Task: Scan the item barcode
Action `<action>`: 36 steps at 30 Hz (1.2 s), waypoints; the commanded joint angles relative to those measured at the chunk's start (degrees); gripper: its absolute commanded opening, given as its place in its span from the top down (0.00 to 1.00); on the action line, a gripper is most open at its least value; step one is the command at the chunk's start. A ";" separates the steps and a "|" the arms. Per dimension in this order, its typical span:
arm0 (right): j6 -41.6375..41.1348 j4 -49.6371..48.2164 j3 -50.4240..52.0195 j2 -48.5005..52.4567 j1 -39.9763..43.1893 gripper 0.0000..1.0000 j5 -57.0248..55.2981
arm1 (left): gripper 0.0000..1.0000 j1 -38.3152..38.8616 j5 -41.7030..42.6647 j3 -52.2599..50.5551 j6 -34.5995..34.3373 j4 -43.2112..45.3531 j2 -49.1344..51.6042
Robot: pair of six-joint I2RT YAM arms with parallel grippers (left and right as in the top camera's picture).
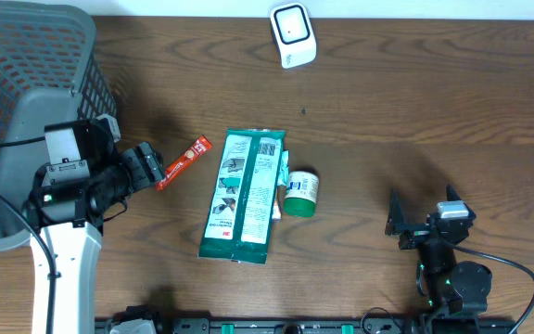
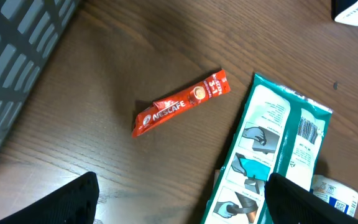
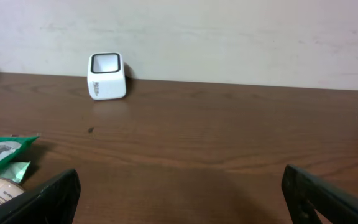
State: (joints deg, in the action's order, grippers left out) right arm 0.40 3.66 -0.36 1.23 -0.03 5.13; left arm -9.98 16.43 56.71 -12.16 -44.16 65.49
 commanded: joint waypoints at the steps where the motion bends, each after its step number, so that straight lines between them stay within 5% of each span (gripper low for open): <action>1: -0.79 0.20 0.04 -0.11 0.31 0.01 -0.13 | 0.14 -0.20 0.72 0.85 0.55 -0.20 -0.33; 36: -6.14 0.24 0.04 -0.11 0.31 0.01 -0.13 | 0.14 -0.20 0.70 0.85 0.55 -0.20 -0.33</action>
State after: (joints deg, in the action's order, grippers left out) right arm -4.99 3.66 -0.38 1.23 -0.03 5.15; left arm -9.98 16.43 56.71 -12.14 -44.16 65.49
